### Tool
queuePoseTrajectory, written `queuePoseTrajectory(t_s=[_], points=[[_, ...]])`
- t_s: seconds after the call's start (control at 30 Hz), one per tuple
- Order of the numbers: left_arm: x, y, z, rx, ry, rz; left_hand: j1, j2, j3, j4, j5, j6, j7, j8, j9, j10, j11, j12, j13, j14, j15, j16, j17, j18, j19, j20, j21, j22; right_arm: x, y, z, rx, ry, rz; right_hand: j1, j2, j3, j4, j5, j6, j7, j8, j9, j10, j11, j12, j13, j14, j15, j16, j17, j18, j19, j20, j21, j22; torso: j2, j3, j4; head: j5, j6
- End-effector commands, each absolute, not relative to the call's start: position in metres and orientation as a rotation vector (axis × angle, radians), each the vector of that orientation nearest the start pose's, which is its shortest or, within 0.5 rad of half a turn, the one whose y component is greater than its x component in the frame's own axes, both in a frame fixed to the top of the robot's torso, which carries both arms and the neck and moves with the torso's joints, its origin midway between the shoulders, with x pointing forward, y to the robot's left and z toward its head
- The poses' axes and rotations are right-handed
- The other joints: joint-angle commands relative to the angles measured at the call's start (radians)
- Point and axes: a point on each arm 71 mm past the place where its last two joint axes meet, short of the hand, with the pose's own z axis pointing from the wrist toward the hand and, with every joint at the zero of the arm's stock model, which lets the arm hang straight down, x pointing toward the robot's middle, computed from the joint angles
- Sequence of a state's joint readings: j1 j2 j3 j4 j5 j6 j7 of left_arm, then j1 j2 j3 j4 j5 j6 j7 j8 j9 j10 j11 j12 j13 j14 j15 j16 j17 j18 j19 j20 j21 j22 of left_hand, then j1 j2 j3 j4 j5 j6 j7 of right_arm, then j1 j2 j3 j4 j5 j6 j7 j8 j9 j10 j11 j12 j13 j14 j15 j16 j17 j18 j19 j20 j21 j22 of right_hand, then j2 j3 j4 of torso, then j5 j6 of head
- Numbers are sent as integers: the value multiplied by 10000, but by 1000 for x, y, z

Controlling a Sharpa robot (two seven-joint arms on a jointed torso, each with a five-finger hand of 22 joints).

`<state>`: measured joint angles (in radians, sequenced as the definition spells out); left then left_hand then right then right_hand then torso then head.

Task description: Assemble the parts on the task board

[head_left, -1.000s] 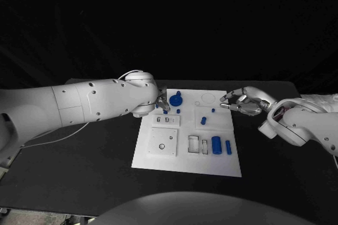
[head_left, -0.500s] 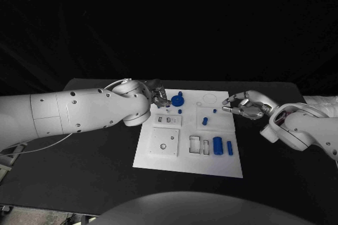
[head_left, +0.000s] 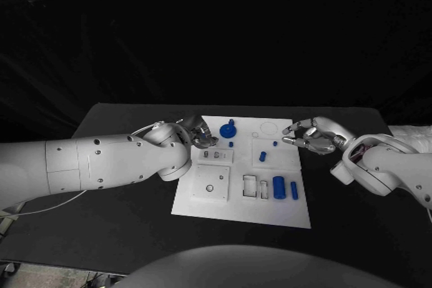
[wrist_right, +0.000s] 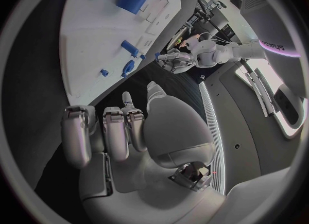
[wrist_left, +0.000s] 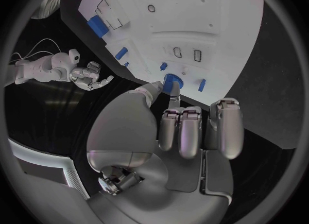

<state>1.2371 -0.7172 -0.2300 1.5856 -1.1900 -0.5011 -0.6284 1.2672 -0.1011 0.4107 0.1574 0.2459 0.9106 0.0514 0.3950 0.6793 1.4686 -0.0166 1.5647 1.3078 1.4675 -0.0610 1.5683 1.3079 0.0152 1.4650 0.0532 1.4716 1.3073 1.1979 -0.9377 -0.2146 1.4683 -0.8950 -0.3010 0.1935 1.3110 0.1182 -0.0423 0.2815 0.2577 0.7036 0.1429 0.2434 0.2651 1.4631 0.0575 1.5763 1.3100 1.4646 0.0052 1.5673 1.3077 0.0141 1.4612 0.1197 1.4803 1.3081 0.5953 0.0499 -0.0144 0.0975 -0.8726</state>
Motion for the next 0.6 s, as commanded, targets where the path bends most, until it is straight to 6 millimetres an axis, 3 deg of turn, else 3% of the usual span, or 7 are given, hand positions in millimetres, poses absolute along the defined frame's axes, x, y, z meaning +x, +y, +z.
queuePoseTrajectory(t_s=[0.03,0.43,0.6], points=[[455,157,-239,-2861,18508,-4047,89,-17,-123,58,-2,-106,-17,147,2734,865,-19,-72,2471,1033,-45,25,2629,132,356,-56,-56,2173,461,-260,-245,2665,18234,9599,108,-31,56,-32,-30,-90,-1,-28,-17,1077,32,-55,2608,1062,56,34,2631,182,97,27,-67,2200,-12,4,8,20,0],[452,152,-246,-1859,18417,-3829,196,41,-477,494,38,-430,-60,943,3216,803,-52,-123,2406,1033,-72,25,2629,143,336,-82,-119,2173,459,-258,-247,2711,18255,9740,110,-25,56,-13,-51,-145,14,-55,-29,1077,42,-55,2608,1062,64,34,2631,194,54,32,-109,2184,4,6,15,91,0],[449,149,-255,-1369,18408,-3693,180,62,-597,657,43,-473,-88,1226,3354,805,-72,-121,2407,1033,-87,25,2629,135,361,-92,-94,2192,459,-257,-247,2705,18299,9779,113,-22,58,-11,-54,-155,15,-60,-31,1077,44,-55,2608,1062,65,34,2631,198,42,33,-121,2179,-3,18,-31,167,0]])
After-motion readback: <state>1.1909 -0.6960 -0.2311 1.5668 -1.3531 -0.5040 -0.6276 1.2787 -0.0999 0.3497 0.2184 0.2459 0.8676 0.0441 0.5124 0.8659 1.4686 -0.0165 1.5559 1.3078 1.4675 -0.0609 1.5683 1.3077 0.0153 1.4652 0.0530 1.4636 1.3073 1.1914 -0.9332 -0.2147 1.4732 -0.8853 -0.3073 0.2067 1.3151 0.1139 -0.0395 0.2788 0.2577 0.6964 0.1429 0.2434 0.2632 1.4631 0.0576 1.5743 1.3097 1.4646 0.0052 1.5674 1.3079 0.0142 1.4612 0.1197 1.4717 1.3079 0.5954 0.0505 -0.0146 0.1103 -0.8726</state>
